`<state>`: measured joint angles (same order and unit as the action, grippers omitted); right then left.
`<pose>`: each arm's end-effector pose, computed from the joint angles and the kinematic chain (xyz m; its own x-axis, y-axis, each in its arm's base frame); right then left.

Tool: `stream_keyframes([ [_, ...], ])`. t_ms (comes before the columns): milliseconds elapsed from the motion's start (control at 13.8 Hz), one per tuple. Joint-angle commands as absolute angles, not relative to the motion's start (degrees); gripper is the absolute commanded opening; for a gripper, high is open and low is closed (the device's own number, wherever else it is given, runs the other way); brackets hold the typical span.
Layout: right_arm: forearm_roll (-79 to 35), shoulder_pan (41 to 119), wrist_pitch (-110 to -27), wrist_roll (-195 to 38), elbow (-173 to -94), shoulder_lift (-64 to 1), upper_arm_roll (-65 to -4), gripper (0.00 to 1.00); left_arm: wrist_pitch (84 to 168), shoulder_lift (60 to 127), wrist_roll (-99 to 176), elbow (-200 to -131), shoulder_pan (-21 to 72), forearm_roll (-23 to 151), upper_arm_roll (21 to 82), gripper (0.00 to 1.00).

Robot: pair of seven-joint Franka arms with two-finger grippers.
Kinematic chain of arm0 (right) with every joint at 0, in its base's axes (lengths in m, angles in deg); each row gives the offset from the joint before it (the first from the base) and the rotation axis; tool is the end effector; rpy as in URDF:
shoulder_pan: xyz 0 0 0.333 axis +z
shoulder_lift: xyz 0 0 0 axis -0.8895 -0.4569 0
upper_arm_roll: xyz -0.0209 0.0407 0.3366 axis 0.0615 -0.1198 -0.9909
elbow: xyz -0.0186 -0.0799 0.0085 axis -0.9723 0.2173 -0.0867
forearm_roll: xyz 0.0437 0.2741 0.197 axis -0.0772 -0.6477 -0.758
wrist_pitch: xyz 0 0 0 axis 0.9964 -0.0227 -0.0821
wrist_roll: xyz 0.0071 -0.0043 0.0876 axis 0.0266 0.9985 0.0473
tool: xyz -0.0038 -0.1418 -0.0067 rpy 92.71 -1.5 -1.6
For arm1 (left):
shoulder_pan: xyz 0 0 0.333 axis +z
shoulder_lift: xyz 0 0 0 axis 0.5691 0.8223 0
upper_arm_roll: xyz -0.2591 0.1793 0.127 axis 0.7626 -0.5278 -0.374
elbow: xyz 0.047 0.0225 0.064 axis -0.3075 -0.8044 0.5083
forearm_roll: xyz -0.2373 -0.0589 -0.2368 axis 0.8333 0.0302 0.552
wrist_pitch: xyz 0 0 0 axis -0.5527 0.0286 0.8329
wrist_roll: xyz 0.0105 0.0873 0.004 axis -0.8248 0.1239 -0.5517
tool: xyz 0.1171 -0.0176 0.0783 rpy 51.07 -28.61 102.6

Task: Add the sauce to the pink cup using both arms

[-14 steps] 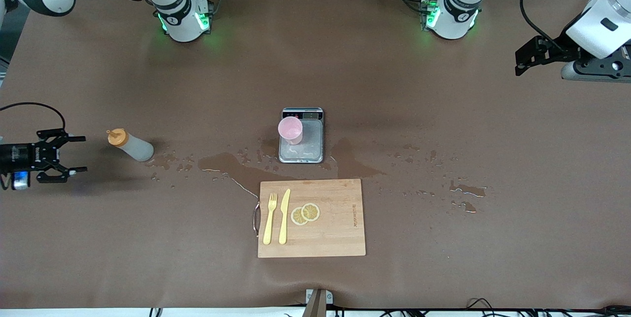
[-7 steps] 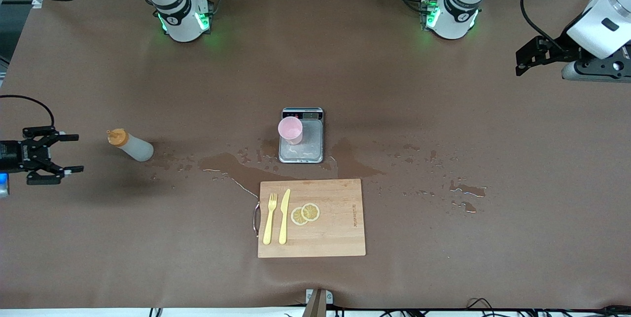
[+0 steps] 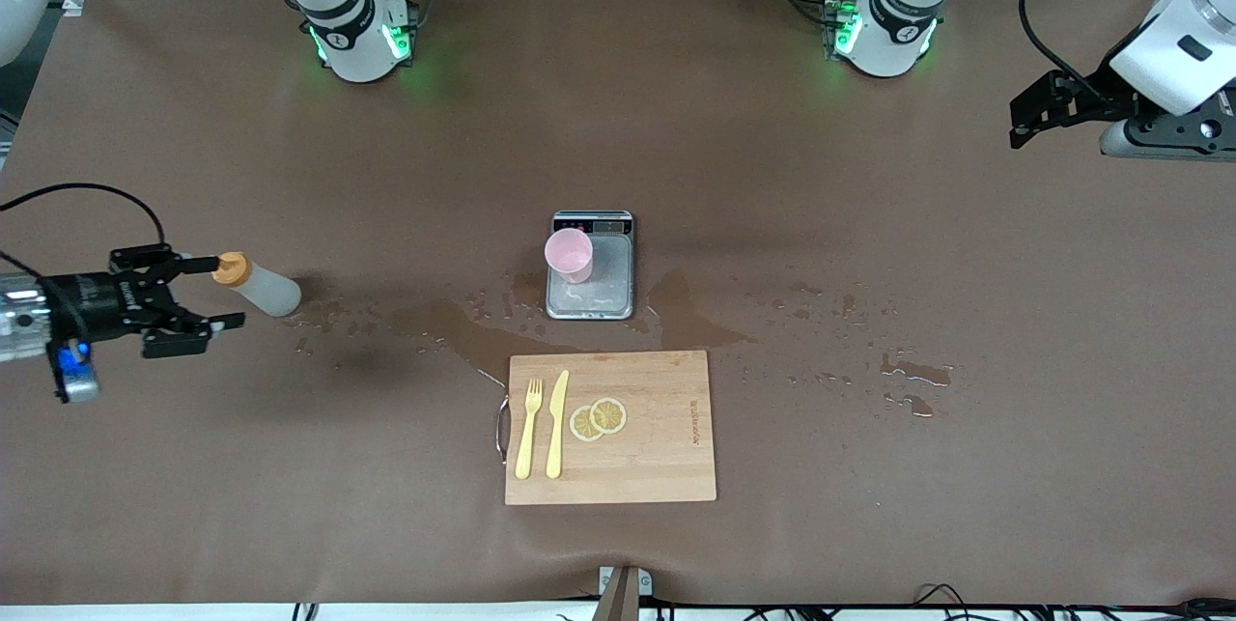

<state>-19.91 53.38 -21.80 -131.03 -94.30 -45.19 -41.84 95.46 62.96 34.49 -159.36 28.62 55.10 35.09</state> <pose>0.6295 0.0037 0.4570 0.4810 -0.5204 -0.7055 -0.7911 -0.6045 -0.0934 0.4587 -0.0643 0.6236 0.9950 -0.0934 -0.0360 -0.0937 -0.9956 -0.0066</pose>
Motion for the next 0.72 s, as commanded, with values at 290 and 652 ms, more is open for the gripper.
stream_keyframes([
  [290, -13.37, 64.38, -22.55, -139.94, -95.25, -40.7, -41.27, 1.0, 94.81, 62.68, 33.97, -158.94, 28.97, 56.11, 35.08, 1.0],
  [652, 2.68, 65.0, -22.46, -114.77, -97.09, -32.9, -41.36, 1.0, 95.16, 62.68, 33.97, -158.85, 28.97, 56.19, 35.08, 1.0],
])
